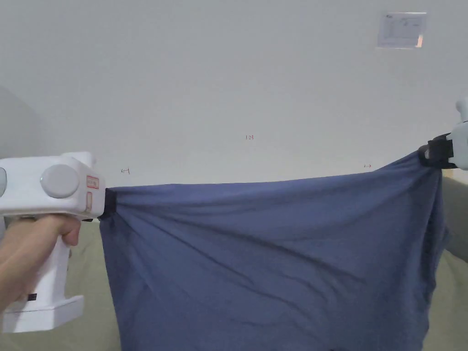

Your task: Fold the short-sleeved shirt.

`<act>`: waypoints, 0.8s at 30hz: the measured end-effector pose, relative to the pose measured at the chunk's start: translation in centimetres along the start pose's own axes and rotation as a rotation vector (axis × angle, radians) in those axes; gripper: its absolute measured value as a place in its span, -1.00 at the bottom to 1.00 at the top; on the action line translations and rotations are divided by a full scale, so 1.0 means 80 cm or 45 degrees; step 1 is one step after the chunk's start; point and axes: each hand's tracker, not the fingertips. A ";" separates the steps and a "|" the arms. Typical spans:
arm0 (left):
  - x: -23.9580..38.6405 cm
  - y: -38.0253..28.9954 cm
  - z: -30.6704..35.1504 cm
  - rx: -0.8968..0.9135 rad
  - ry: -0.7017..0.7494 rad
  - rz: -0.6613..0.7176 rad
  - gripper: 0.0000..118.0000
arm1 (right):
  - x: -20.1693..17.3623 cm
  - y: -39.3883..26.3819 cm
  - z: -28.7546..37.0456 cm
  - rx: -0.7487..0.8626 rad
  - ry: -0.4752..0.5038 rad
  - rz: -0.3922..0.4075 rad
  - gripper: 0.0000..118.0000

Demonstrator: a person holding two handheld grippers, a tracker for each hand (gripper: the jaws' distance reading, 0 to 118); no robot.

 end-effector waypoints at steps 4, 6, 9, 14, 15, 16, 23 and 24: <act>0.001 0.021 -0.008 0.005 0.037 -0.005 -0.88 | -0.006 0.026 -0.019 0.019 -0.009 0.013 -0.95; 0.003 0.028 -0.015 0.005 0.054 -0.006 -0.88 | -0.008 0.037 -0.035 0.018 -0.022 0.028 -0.95; 0.007 0.039 -0.034 -0.005 0.078 -0.005 -0.88 | -0.009 0.053 -0.061 0.012 -0.037 0.039 -0.95; 0.020 0.061 -0.070 -0.010 0.116 0.000 -0.88 | -0.006 0.083 -0.114 0.002 -0.047 0.028 -0.95; 0.024 0.067 -0.079 -0.007 0.119 -0.003 -0.88 | -0.006 0.088 -0.125 0.002 -0.054 0.031 -0.95; 0.027 0.072 -0.088 -0.005 0.125 -0.005 -0.88 | -0.005 0.093 -0.137 0.001 -0.058 0.032 -0.95; 0.051 0.115 -0.163 0.006 0.181 -0.017 -0.88 | 0.003 0.133 -0.216 0.012 -0.072 0.037 -0.95; 0.054 0.120 -0.171 0.009 0.189 -0.018 -0.88 | 0.002 0.139 -0.224 0.015 -0.081 0.048 -0.95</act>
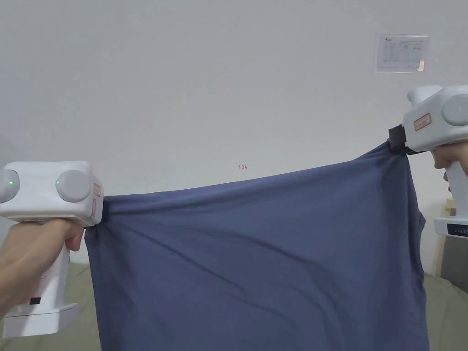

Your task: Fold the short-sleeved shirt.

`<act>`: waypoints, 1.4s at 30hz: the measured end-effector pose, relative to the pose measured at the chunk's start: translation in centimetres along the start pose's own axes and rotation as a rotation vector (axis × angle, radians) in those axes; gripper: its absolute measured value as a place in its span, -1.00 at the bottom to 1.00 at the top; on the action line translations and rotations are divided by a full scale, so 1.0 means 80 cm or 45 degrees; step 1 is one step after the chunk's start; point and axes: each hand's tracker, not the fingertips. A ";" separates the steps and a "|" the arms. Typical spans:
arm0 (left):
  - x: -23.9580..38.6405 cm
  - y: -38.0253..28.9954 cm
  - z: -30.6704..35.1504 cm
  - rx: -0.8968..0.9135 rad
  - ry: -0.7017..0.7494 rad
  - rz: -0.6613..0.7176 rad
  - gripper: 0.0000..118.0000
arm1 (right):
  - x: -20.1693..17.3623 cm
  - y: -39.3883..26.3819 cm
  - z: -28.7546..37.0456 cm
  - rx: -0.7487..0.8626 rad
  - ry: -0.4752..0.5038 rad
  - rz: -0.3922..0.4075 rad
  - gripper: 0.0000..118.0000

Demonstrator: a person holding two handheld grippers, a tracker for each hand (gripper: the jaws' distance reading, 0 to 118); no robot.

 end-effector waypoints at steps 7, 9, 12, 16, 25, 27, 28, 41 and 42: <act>0.035 0.040 -0.065 0.029 0.057 0.006 -0.88 | 0.000 0.041 -0.069 0.041 -0.027 0.010 -0.95; 0.045 0.049 -0.082 0.043 0.074 -0.005 -0.88 | 0.001 0.045 -0.086 0.057 -0.028 0.009 -0.95; 0.055 0.064 -0.113 0.065 0.092 -0.019 -0.88 | 0.002 0.044 -0.113 0.056 -0.036 0.005 -0.95; 0.070 0.080 -0.150 0.085 0.114 0.005 -0.88 | 0.005 0.029 -0.148 0.050 -0.047 -0.015 -0.95; 0.098 0.068 -0.224 0.102 0.162 0.012 -0.88 | 0.001 -0.017 -0.213 0.034 -0.070 -0.010 -0.95; 0.100 0.053 -0.238 0.074 0.163 -0.015 -0.88 | 0.000 -0.039 -0.221 0.006 -0.065 -0.008 -0.95; 0.100 0.042 -0.246 0.054 0.161 -0.048 -0.88 | 0.001 -0.054 -0.225 -0.013 -0.060 -0.008 -0.95; 0.062 -0.189 -0.215 -0.147 0.036 -0.101 -0.88 | -0.013 -0.307 -0.108 -0.218 0.051 -0.132 -0.95; 0.053 -0.213 -0.200 -0.153 0.036 -0.103 -0.88 | -0.018 -0.333 -0.085 -0.230 0.080 -0.102 -0.95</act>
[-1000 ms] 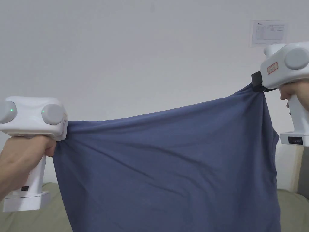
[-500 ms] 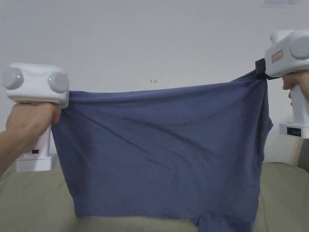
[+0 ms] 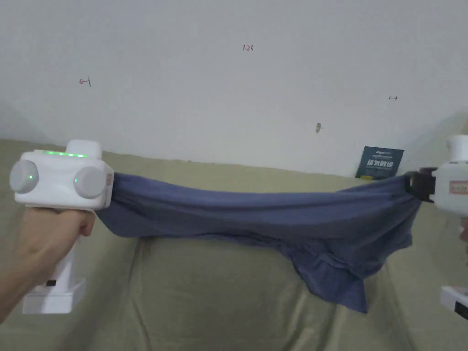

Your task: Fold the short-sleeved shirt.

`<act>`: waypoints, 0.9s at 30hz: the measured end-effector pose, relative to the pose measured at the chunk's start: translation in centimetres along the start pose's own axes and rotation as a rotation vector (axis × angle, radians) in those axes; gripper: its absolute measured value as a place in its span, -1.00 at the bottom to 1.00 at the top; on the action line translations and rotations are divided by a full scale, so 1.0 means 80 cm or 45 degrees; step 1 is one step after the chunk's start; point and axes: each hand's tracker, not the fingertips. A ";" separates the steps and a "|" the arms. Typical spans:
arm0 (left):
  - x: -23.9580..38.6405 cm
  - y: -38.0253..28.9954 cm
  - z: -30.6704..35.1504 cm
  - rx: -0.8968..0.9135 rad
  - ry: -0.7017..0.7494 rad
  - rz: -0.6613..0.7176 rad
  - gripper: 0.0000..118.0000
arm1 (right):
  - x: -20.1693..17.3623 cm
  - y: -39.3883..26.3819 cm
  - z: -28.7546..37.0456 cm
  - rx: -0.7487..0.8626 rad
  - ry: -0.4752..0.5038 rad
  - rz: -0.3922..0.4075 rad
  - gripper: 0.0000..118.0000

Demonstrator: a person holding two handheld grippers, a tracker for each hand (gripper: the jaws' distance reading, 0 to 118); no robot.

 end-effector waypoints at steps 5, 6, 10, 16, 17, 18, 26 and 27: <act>-0.038 -0.108 0.046 -0.132 -0.034 -0.022 -0.88 | -0.017 -0.123 0.080 -0.112 0.043 -0.052 -0.95; -0.044 -0.127 0.054 -0.156 -0.040 -0.034 -0.88 | -0.020 -0.146 0.093 -0.131 0.036 -0.069 -0.95; -0.066 -0.206 0.092 -0.240 -0.060 -0.027 -0.88 | -0.029 -0.239 0.146 -0.237 0.054 -0.107 -0.95; -0.083 -0.291 0.145 -0.301 -0.074 -0.046 -0.88 | -0.027 -0.330 0.202 -0.300 0.053 -0.217 -0.95; -0.086 -0.300 0.152 -0.310 -0.072 -0.050 -0.88 | -0.024 -0.340 0.210 -0.315 0.071 -0.240 -0.95; -0.091 -0.309 0.158 -0.313 -0.075 -0.048 -0.88 | -0.023 -0.347 0.218 -0.326 0.065 -0.247 -0.95; -0.121 -0.368 0.201 -0.371 -0.109 -0.002 -0.88 | -0.018 -0.402 0.257 -0.419 0.084 -0.267 -0.95; -0.123 -0.371 0.205 -0.377 -0.116 0.000 -0.88 | -0.018 -0.408 0.256 -0.428 0.077 -0.252 -0.95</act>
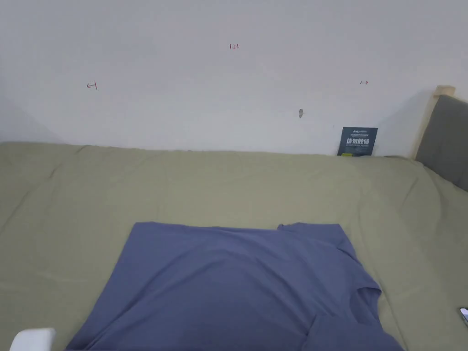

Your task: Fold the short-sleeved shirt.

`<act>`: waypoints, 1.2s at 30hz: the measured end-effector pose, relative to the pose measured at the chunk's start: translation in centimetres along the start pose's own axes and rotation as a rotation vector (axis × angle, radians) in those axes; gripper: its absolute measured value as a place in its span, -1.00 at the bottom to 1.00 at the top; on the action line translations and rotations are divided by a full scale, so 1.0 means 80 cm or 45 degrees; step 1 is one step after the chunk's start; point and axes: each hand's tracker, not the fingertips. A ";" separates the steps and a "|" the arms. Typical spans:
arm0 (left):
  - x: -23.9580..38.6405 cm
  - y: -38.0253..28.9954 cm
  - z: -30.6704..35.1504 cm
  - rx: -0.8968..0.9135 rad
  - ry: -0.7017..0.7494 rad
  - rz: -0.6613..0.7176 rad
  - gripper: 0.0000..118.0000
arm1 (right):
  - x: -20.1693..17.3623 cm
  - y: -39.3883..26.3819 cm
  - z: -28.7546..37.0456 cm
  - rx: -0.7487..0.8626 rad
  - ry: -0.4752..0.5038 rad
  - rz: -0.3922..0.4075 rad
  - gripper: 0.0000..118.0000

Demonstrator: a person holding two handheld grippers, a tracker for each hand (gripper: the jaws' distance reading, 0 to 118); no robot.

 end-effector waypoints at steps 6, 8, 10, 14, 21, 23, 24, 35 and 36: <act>0.003 -0.022 -0.003 -0.050 -0.003 -0.006 -0.88 | 0.009 -0.010 -0.023 -0.072 -0.019 -0.027 -0.95; 0.003 -0.023 -0.004 -0.055 -0.004 0.006 -0.88 | 0.012 -0.015 -0.030 -0.109 -0.019 -0.032 -0.95; 0.001 -0.025 -0.006 -0.063 -0.012 0.015 -0.88 | 0.015 -0.021 -0.036 -0.136 -0.023 -0.033 -0.95; -0.006 -0.030 0.006 -0.062 -0.043 0.020 0.55 | 0.020 -0.027 -0.032 -0.163 -0.042 -0.087 0.92; 0.001 -0.067 0.058 0.009 -0.055 0.100 0.97 | 0.007 -0.021 0.019 -0.093 -0.044 -0.086 0.97; -0.021 -0.048 0.068 0.015 -0.100 0.092 0.96 | -0.002 -0.023 0.027 -0.075 -0.047 -0.063 0.94; -0.021 -0.051 0.071 0.010 -0.112 0.086 0.94 | -0.006 -0.027 0.030 -0.070 -0.049 -0.068 0.82; -0.054 -0.072 0.040 -0.072 -0.135 0.163 -0.96 | -0.015 -0.047 0.025 -0.080 -0.074 -0.046 -0.99; -0.057 -0.068 0.036 -0.072 -0.134 0.158 -0.96 | -0.012 -0.050 0.022 -0.079 -0.072 -0.051 -0.99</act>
